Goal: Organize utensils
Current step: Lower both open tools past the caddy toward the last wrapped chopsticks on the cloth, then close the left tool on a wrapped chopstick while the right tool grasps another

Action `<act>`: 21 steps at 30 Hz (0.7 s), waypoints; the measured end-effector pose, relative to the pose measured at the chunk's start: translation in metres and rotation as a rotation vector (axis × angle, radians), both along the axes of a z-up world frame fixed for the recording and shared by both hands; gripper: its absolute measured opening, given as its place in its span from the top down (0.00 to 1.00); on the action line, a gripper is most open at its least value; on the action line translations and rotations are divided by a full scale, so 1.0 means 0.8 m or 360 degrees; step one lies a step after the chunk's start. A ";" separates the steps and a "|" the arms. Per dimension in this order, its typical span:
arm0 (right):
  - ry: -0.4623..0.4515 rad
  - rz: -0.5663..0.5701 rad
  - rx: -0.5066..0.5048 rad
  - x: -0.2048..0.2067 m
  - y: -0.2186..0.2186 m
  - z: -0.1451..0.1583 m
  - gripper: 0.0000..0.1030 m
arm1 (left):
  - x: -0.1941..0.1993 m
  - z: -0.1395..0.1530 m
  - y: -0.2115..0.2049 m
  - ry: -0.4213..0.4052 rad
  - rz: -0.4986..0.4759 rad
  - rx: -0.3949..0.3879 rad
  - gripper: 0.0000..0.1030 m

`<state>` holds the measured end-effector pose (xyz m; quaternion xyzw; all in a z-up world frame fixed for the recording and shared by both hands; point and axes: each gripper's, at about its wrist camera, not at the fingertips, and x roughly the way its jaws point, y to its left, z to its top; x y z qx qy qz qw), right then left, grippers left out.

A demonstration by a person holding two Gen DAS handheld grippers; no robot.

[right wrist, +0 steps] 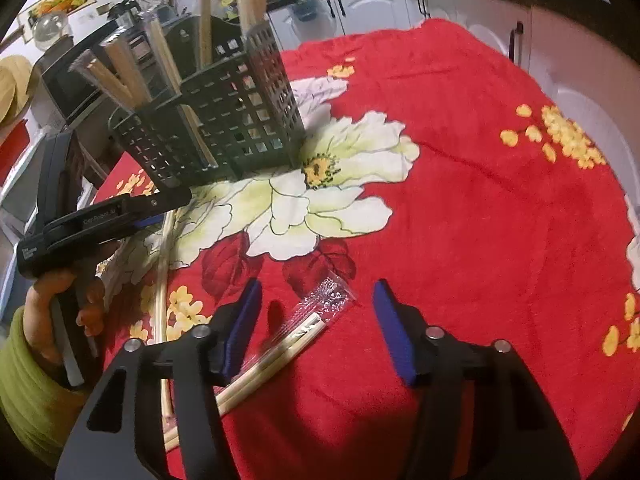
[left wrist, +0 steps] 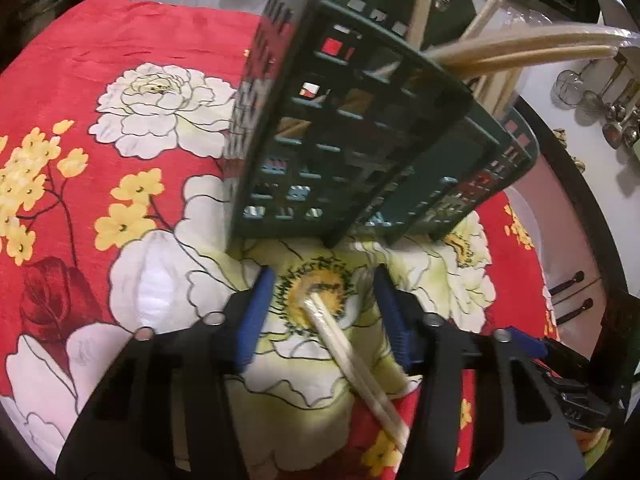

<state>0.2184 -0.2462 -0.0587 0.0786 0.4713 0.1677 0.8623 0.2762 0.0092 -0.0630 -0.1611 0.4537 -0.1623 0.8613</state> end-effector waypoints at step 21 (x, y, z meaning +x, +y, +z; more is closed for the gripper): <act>-0.0225 0.0083 0.0102 0.002 0.021 0.043 0.94 | -0.030 0.025 0.080 -0.0134 0.0048 -0.0209 0.97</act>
